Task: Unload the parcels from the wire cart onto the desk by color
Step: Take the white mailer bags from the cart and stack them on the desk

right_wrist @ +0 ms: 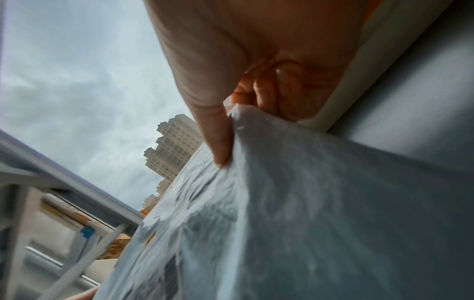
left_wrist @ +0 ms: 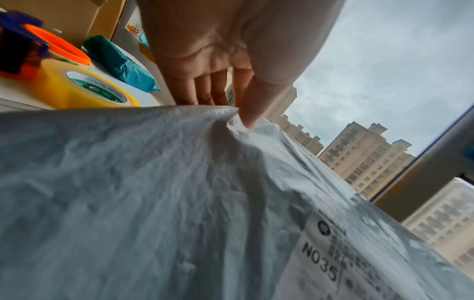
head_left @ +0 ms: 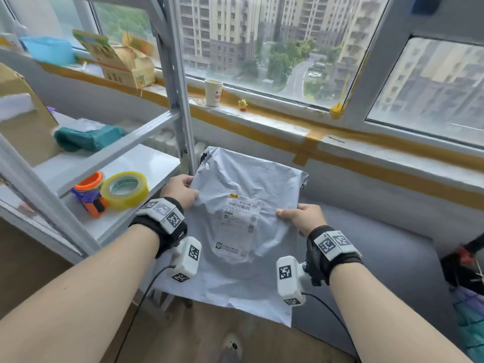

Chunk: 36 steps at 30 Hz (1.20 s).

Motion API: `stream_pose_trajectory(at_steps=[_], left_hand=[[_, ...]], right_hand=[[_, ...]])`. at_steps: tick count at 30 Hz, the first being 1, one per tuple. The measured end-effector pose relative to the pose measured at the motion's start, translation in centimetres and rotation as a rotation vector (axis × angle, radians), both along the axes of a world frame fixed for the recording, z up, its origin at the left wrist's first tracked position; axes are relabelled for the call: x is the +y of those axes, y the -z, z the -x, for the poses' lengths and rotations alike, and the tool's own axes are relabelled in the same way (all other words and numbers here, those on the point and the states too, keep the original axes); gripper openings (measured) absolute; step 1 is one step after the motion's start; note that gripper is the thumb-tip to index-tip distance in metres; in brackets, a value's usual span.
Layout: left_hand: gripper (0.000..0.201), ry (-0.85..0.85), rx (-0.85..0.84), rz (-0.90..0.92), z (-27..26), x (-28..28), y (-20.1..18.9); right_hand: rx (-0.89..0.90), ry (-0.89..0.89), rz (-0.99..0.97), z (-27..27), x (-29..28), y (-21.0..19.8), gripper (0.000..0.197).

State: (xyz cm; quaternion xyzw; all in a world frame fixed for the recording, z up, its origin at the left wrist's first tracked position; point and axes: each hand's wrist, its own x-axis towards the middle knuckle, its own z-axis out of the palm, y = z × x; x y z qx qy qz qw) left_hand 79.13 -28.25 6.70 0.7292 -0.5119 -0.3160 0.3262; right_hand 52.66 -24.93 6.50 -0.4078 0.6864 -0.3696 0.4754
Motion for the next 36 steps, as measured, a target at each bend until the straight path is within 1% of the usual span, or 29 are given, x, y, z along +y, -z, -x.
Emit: stream_pose_trajectory(at_steps=[4, 6, 8, 11, 14, 18, 20, 23, 25, 28, 32, 36], left_hand=[[0.041, -0.008, -0.03, -0.064, -1.9, -6.7, 2.6], [0.043, 0.003, -0.045, -0.107, -2.6, -9.8, 3.8], [0.044, 0.017, -0.072, -0.15, -3.0, -12.4, 5.1], [0.044, 0.016, -0.111, -0.211, -3.6, -15.4, 7.5], [0.045, -0.006, -0.108, -0.245, -4.0, -17.6, 9.5], [0.042, 0.028, -0.164, -0.345, -4.2, -19.6, 11.1], [0.04, 0.053, -0.175, -0.385, -4.2, -20.2, 11.8], [0.042, 0.051, -0.174, -0.389, -4.2, -20.8, 12.3], [0.04, 0.05, -0.186, -0.39, -4.1, -21.3, 12.3], [0.037, 0.058, -0.186, -0.406, -4.0, -21.6, 12.2], [0.035, 0.072, -0.197, -0.402, -3.9, -21.4, 12.2], [0.036, 0.09, -0.208, -0.436, -4.2, -21.4, 11.9]], right_hand=[[0.017, -0.057, -0.096, -2.0, -6.5, 2.5, 0.012], [0.054, -0.082, -0.154, -2.6, -9.7, 3.9, 0.016], [0.088, -0.105, -0.204, -3.0, -12.5, 5.3, 0.016], [0.112, -0.12, -0.262, -3.8, -15.7, 7.4, 0.013], [0.121, -0.136, -0.307, -4.5, -17.9, 9.7, 0.013], [0.174, -0.186, -0.425, -4.7, -19.7, 11.5, 0.014], [0.219, -0.163, -0.456, -4.5, -20.4, 11.7, 0.016], [0.273, -0.139, -0.498, -4.0, -21.2, 11.9, 0.035], [0.305, -0.201, -0.558, -4.0, -21.3, 11.8, 0.038], [0.365, -0.31, -0.646, -4.4, -21.0, 11.8, 0.035], [0.379, -0.35, -0.674, -4.9, -20.5, 11.7, 0.037], [0.389, -0.281, -0.648, -4.5, -20.2, 11.1, 0.04]])
